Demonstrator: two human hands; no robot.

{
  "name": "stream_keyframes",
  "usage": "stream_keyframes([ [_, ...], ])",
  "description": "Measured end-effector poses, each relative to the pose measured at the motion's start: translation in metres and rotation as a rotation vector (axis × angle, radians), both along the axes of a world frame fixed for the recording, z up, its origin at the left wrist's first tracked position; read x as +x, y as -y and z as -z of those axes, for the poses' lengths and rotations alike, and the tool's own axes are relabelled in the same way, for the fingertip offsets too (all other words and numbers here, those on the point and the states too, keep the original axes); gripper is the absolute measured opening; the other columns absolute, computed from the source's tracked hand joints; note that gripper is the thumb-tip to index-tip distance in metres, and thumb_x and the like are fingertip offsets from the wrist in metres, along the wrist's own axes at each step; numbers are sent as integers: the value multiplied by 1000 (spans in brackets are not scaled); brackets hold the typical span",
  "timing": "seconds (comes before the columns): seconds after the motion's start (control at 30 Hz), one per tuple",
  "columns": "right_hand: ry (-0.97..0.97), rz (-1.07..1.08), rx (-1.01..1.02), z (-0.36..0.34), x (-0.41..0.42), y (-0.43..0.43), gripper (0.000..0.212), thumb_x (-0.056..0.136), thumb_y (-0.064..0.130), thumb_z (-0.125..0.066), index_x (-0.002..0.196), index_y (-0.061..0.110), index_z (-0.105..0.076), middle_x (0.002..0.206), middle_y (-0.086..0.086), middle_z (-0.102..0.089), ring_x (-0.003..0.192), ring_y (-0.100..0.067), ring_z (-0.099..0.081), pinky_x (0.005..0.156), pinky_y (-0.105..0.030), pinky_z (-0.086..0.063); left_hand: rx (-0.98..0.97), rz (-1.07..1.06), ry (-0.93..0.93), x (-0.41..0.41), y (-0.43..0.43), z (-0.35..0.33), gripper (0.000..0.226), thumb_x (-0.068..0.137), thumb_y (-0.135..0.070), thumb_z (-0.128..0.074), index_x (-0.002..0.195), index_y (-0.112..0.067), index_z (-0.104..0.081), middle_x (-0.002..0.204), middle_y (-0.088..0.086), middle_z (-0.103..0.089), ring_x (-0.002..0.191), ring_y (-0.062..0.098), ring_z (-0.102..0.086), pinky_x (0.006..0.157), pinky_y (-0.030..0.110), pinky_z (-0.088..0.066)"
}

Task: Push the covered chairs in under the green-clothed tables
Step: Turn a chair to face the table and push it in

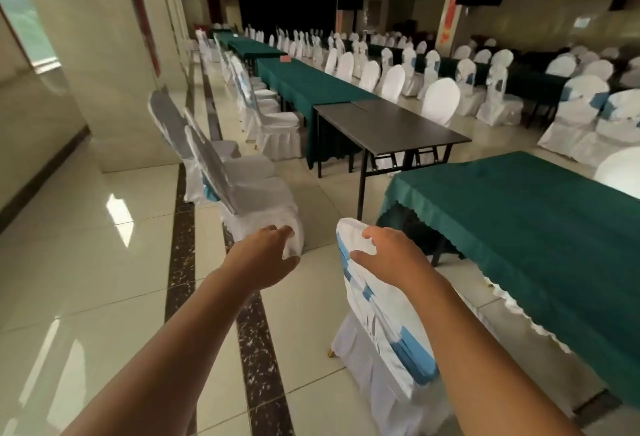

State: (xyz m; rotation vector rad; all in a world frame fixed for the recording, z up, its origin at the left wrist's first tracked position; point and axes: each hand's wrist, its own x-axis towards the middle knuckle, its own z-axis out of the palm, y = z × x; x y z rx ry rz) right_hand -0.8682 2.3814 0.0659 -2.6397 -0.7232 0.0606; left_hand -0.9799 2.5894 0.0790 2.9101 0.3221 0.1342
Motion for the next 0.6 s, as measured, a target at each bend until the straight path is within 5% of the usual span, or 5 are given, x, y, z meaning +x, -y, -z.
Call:
stream_keyframes([
  [0.17, -35, 84, -28, 12, 77, -22, 41, 87, 49, -59, 113, 18, -58, 114, -4, -62, 94, -21, -59, 74, -34, -49, 16, 109, -1, 106, -29, -4, 51, 89, -43, -59, 133, -17, -51, 124, 9, -63, 110, 29, -61, 91, 43, -52],
  [0.6, -344, 578, 55, 39, 161, -7, 46, 84, 53, -65, 120, 27, -60, 115, 3, -66, 96, -16, -63, 78, -28, -48, -54, 682, -134, 334, -32, 41, 36, 90, -38, -58, 121, -21, -59, 116, 3, -67, 100, 21, -64, 89, 37, -54],
])
